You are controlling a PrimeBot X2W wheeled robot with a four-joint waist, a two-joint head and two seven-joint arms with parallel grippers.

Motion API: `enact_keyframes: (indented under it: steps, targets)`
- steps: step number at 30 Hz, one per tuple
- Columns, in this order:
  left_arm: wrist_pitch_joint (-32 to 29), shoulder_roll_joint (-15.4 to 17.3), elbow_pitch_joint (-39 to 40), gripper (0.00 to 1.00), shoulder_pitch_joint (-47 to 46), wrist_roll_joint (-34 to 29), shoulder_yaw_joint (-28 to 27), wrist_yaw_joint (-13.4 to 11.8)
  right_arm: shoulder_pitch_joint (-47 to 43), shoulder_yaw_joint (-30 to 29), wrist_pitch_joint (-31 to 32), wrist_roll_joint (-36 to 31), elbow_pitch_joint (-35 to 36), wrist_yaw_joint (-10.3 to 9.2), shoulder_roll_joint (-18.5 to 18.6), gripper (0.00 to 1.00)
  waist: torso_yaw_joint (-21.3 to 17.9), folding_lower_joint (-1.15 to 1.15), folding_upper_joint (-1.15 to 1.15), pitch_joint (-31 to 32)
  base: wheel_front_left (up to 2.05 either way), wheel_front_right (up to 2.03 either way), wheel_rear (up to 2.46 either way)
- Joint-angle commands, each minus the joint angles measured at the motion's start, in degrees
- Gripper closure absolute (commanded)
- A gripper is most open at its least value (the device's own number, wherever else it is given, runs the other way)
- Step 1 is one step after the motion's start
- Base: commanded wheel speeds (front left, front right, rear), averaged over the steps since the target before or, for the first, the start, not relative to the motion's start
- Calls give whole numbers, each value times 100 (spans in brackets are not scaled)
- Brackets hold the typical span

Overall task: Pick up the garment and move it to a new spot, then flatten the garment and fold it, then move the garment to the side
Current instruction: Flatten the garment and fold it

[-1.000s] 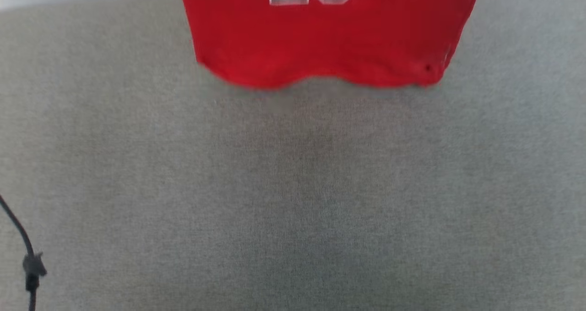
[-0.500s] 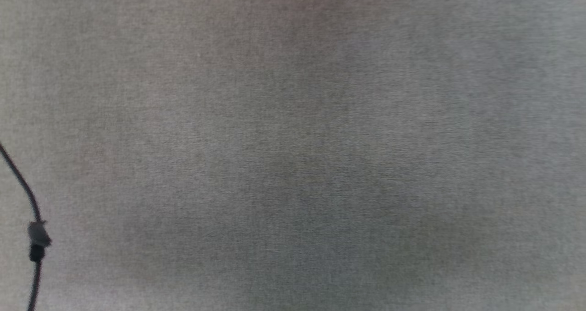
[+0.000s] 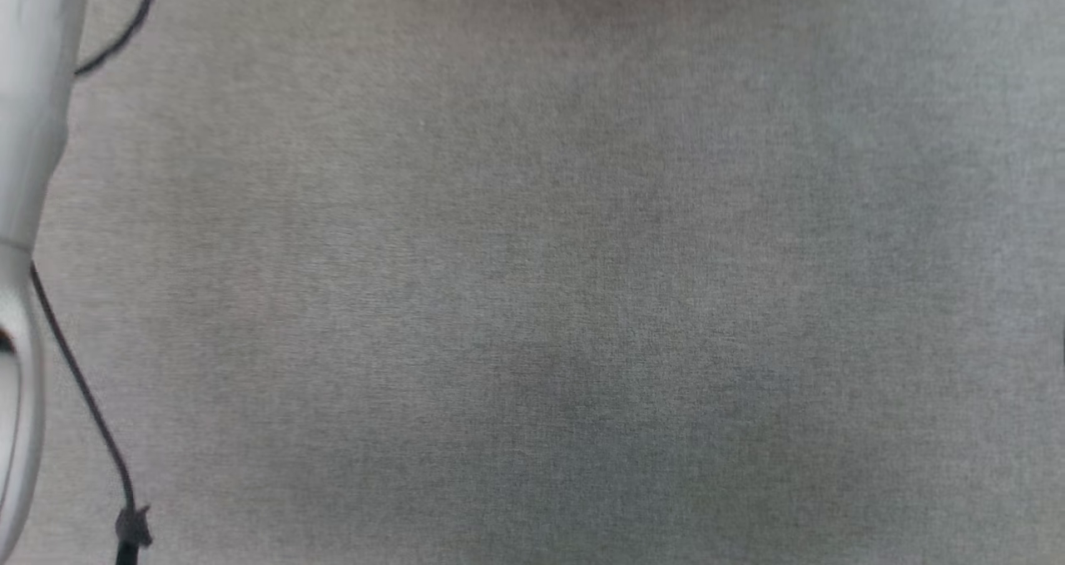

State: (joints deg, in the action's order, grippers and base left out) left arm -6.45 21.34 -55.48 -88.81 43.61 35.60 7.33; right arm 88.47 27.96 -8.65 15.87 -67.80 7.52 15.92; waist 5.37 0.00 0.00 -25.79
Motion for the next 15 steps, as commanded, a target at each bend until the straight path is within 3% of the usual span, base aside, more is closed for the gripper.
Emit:
enact_keyframes:
  steps: [1,5,10,15]
  targets:
    - [-203,161,82,100,216,150,74,13,-224,95,116,294,129,-6,2,100,82,0,0,233,0,0,0]
    - [-907,427,560,100,792,585,316,14,-906,671,671,1169,839,-6,272,100,119,0,0,480,0,0,0]
    - [-1613,777,1206,100,1594,957,464,12,-1781,1283,1519,2349,2209,-6,927,100,146,0,0,677,0,0,0]
    - [-2032,1194,2281,100,2524,1155,533,-358,-2595,1438,2120,3190,3532,-6,1642,100,140,0,0,742,0,0,0]
